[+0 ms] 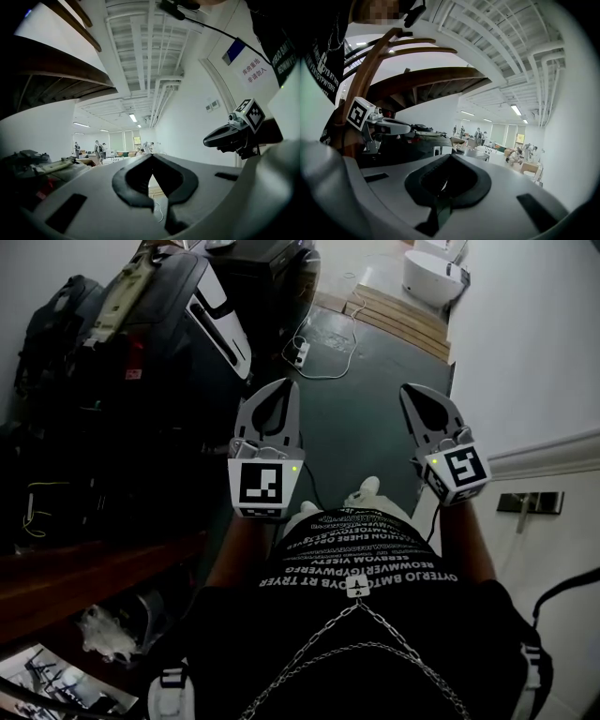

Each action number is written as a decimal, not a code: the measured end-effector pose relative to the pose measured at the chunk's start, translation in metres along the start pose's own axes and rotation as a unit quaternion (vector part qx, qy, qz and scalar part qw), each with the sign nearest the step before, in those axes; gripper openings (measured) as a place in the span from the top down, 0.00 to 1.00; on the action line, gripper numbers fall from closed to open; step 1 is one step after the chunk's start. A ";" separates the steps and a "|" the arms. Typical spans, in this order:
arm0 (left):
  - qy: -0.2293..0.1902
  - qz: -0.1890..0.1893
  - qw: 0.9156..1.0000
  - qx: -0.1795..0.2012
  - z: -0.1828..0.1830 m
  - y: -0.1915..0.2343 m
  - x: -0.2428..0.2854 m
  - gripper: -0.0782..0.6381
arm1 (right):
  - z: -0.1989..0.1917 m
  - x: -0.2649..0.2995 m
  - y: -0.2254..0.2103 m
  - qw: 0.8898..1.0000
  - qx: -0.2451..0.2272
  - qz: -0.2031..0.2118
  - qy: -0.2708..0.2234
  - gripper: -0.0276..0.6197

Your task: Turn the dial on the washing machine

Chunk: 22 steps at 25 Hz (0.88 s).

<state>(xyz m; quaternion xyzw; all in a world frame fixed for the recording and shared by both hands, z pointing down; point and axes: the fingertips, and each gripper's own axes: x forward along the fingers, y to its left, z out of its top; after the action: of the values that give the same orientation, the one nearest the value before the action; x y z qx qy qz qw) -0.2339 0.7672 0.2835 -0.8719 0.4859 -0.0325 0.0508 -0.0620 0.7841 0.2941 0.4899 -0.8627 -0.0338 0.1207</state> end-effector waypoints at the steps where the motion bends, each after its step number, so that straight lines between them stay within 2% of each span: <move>1: 0.001 0.000 1.000 -0.004 -0.002 0.002 0.001 0.88 | 0.004 0.001 0.000 1.000 0.018 0.006 -0.006 0.96; 4: 0.007 0.002 1.000 -0.015 -0.011 0.008 0.002 0.88 | 0.009 0.006 -0.002 0.998 0.061 0.019 -0.019 0.96; 8: 0.016 0.007 1.000 -0.021 -0.022 0.012 0.006 0.88 | 0.003 0.021 -0.004 0.999 0.043 0.027 -0.007 0.96; 12: 0.020 0.024 0.999 -0.023 -0.027 0.017 0.023 0.88 | -0.009 0.038 -0.014 0.998 0.052 0.042 0.002 0.96; 17: 0.032 0.031 0.999 -0.013 -0.029 0.018 0.055 0.88 | -0.028 0.060 -0.047 0.997 0.060 0.052 0.009 0.96; 22: 0.034 0.030 0.999 -0.027 -0.031 0.021 0.102 0.88 | -0.044 0.085 -0.087 0.996 0.075 0.053 0.017 0.96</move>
<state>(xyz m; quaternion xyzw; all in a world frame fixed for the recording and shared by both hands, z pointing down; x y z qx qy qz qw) -0.2009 0.6677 0.3121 -0.8564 0.5141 -0.0472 0.0118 -0.0202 0.6692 0.3362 0.4519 -0.8853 0.0458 0.0999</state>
